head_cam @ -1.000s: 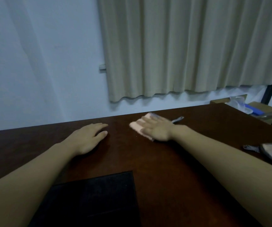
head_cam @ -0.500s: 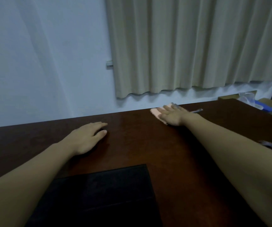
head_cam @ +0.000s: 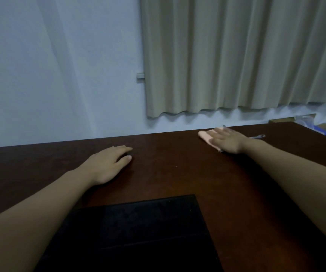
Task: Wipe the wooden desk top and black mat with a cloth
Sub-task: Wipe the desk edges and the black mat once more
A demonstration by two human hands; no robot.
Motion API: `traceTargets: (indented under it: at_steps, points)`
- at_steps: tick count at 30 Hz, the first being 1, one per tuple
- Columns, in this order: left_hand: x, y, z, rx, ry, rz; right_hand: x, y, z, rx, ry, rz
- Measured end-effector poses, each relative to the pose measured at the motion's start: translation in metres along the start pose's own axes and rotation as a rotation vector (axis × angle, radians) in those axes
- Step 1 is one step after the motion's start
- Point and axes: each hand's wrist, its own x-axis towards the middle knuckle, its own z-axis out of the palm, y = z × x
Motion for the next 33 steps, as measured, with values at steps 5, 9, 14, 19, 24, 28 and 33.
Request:
traceTargets:
  at_steps: [5,9,14,19,24,28,33]
  points:
    - [-0.012,-0.022,-0.006,-0.001,-0.012,-0.032,0.027,-0.073,-0.007,-0.042,0.013,-0.007]
    - [-0.015,-0.033,-0.010,-0.050,0.026,-0.068,-0.007,-0.150,-0.004,-0.060,-0.020,-0.293]
    - [-0.016,-0.032,-0.007,-0.037,0.026,-0.045,-0.052,-0.106,-0.004,0.029,-0.056,-0.389]
    - [-0.020,-0.036,-0.006,0.041,0.002,-0.073,-0.008,-0.060,-0.005,0.016,-0.016,-0.103]
    - [-0.020,-0.043,0.001,0.006,0.022,-0.103,0.017,-0.106,-0.011,0.008,-0.006,-0.037]
    - [-0.019,-0.041,0.002,-0.001,0.044,-0.110,-0.010,-0.160,-0.009,-0.026,-0.031,-0.257]
    - [-0.021,-0.040,0.002,-0.007,0.038,-0.104,-0.056,-0.140,-0.004,-0.006,-0.066,-0.483]
